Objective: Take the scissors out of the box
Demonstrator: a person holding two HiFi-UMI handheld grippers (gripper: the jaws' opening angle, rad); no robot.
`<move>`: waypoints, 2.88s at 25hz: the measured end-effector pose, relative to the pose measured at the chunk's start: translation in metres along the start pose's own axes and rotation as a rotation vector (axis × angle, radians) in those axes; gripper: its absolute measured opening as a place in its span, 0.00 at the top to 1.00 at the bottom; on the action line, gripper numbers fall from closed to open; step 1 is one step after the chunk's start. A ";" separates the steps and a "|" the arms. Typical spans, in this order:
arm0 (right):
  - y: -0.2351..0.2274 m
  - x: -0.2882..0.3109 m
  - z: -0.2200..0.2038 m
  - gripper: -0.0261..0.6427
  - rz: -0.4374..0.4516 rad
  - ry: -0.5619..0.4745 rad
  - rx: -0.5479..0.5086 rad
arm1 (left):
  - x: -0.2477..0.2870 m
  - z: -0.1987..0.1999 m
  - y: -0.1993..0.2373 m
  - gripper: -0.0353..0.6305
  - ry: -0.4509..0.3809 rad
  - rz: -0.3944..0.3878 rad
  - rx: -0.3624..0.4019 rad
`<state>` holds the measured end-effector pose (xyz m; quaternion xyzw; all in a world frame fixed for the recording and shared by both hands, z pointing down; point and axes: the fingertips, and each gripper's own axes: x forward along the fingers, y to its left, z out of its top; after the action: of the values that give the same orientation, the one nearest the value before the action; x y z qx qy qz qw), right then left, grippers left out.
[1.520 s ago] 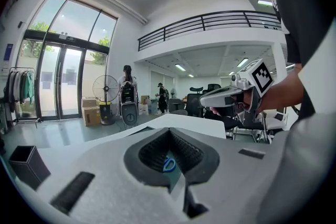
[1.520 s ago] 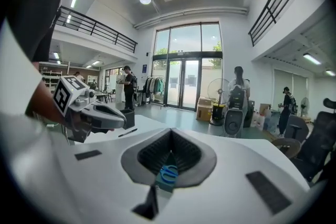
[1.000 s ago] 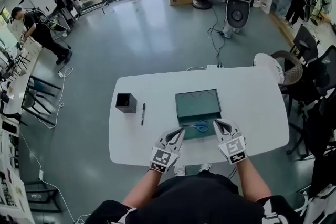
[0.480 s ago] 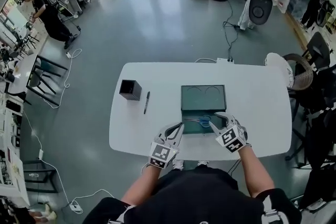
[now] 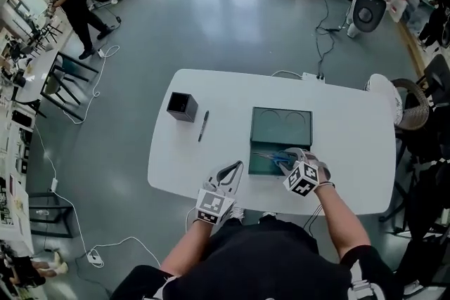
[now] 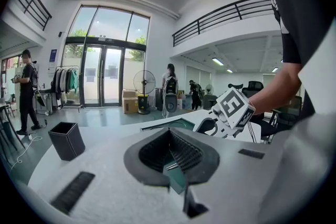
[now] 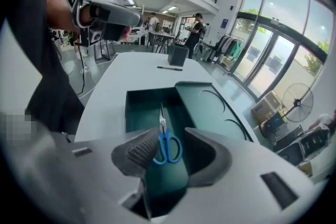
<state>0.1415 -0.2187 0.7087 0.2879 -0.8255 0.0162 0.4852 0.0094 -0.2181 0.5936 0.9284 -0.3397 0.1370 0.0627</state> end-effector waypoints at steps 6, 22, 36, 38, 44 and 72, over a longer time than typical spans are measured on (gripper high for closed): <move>0.008 0.028 -0.017 0.72 0.071 0.092 -0.076 | -0.003 -0.005 0.005 0.93 0.006 0.039 -0.020; 0.019 0.065 -0.038 0.79 0.230 0.215 -0.114 | -0.015 -0.015 0.027 0.93 0.007 0.137 -0.052; 0.024 0.056 -0.029 0.83 0.249 0.219 -0.100 | -0.013 -0.011 0.034 0.93 -0.005 0.130 -0.049; 0.024 0.051 -0.028 0.83 0.231 0.210 -0.107 | -0.012 -0.010 0.032 0.93 -0.007 0.122 -0.045; 0.014 0.025 -0.012 0.83 0.133 0.142 -0.102 | -0.009 -0.007 0.027 0.93 -0.010 0.091 -0.035; -0.074 -0.178 0.103 0.83 -0.632 -0.638 0.402 | -0.005 0.055 0.026 0.93 -0.118 0.048 0.036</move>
<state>0.1610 -0.2300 0.4918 0.6030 -0.7856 -0.0617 0.1241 0.0008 -0.2461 0.5406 0.9274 -0.3625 0.0895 0.0227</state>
